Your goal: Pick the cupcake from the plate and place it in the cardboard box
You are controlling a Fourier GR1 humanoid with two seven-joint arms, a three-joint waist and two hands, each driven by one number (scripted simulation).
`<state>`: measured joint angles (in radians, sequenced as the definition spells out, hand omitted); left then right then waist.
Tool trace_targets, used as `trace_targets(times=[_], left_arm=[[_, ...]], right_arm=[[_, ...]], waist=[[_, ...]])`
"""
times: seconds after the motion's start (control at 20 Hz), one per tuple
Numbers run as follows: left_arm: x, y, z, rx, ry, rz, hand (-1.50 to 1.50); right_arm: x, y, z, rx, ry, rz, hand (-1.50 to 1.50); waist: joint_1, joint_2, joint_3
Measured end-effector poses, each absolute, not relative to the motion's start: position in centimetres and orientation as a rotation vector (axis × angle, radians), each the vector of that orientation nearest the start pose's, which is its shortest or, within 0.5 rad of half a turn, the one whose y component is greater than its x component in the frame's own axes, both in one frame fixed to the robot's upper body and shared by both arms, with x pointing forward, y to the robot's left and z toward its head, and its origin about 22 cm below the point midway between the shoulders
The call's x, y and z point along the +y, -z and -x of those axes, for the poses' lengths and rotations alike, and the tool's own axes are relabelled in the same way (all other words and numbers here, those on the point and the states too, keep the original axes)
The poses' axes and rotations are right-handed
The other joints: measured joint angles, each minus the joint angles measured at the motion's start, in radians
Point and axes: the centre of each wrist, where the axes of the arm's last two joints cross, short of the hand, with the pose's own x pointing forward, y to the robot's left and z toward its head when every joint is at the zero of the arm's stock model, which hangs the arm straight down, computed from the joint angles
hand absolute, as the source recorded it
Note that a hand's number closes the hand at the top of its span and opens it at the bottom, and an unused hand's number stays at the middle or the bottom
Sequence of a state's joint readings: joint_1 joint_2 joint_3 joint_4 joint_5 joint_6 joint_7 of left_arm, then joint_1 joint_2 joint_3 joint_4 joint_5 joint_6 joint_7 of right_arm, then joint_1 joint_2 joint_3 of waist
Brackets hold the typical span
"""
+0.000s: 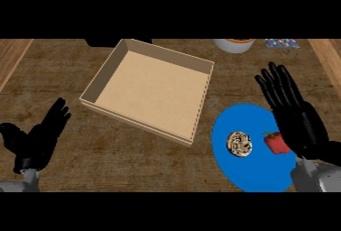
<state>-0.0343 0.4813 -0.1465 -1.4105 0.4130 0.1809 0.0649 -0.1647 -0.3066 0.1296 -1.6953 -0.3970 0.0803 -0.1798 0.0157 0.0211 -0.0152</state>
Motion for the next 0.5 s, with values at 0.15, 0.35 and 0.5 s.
trace_targets(times=[0.15,0.35,0.5], left_arm=[[31.7,-1.7,-25.4,-1.418,0.075,-0.163,0.00],[30.8,-5.1,-27.1,-1.604,0.277,-0.177,0.00],[29.4,-5.9,-27.4,-1.674,0.392,-0.147,0.00]], right_arm=[[-26.1,-9.7,-27.4,-1.980,-0.204,-0.284,-1.50],[-30.3,-13.8,-27.8,-2.029,-0.352,-0.063,-1.50],[-34.1,-14.9,-27.5,-1.978,-0.472,0.132,-1.50]], waist=[[-0.013,-0.012,0.008],[-0.048,-0.025,0.010],[-0.047,-0.023,0.013]])
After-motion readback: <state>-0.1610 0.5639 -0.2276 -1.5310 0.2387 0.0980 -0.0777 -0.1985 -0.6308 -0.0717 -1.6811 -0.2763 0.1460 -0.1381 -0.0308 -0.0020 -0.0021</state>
